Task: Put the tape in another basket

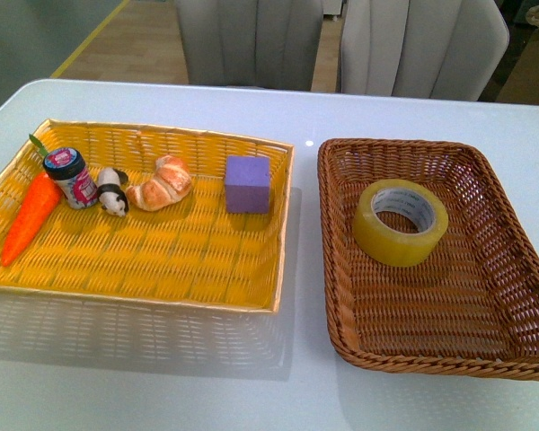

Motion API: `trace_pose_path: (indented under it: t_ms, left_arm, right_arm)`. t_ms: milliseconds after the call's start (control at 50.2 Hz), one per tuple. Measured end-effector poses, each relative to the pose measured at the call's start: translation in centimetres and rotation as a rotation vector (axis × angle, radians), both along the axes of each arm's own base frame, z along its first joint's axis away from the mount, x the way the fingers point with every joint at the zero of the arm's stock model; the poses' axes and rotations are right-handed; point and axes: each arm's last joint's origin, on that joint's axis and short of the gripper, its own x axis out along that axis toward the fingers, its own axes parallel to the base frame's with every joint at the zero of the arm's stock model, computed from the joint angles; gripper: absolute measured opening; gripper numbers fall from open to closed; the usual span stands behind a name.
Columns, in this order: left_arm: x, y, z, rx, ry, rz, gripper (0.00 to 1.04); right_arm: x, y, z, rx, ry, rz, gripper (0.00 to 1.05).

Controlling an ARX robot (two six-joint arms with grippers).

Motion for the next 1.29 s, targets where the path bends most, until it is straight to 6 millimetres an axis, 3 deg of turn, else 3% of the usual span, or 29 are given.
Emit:
trace_pose_path:
  t_ms: [578, 1295]
  left_arm:
    - [-3.1, 0.1, 0.8, 0.0, -0.027, -0.004, 0.02]
    - [-5.0, 0.1, 0.5, 0.0, -0.004, -0.004, 0.02]
  right_arm:
    - [0.0, 0.0, 0.0, 0.0, 0.0, 0.0, 0.96]
    - [0.0, 0.0, 0.0, 0.0, 0.0, 0.0, 0.96]
